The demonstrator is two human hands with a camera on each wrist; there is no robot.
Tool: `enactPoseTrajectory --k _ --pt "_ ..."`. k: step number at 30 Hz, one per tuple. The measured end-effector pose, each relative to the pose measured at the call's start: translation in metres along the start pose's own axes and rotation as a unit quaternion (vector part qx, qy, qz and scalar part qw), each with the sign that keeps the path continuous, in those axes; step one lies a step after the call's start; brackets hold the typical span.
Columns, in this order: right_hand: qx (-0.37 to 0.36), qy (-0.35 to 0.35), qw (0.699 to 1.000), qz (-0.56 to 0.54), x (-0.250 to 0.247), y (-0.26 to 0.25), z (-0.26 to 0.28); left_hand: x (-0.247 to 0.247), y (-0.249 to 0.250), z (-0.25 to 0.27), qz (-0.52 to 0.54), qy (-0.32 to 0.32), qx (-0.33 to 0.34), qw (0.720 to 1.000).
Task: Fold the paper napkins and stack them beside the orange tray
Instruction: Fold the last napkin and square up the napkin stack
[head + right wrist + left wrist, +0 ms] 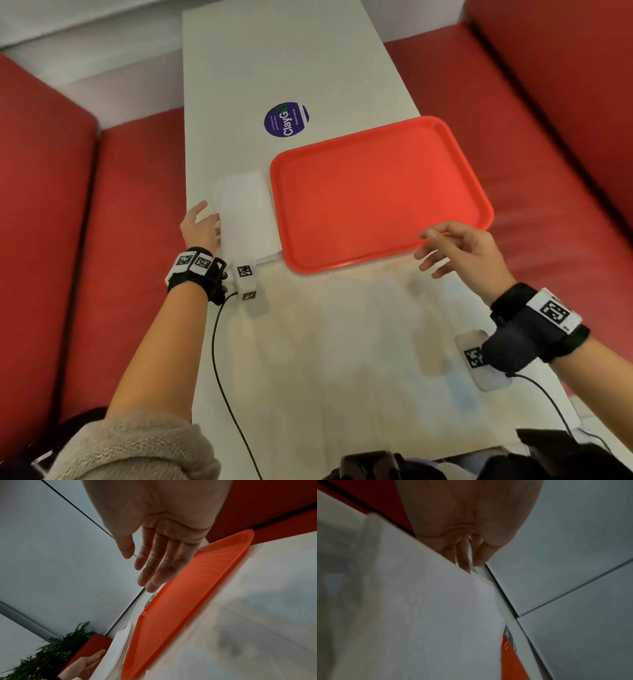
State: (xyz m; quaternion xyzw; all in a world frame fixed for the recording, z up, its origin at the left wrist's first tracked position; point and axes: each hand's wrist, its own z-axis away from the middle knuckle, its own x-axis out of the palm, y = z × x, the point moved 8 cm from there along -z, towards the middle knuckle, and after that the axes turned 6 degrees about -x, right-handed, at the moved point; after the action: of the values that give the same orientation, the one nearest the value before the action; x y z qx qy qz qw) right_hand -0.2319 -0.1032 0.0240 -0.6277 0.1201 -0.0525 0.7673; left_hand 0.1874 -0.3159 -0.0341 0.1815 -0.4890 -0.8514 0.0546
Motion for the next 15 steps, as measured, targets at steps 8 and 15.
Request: enactPoseTrajectory --k 8,15 --pt "0.006 -0.021 1.0 0.011 0.01 0.005 0.002 0.001 -0.009 0.03 0.036 -0.05 0.019 0.998" --pt "-0.023 -0.043 0.999 0.023 0.021 -0.005 0.001 0.012 -0.013 0.033 -0.045 -0.023 0.025 0.998"
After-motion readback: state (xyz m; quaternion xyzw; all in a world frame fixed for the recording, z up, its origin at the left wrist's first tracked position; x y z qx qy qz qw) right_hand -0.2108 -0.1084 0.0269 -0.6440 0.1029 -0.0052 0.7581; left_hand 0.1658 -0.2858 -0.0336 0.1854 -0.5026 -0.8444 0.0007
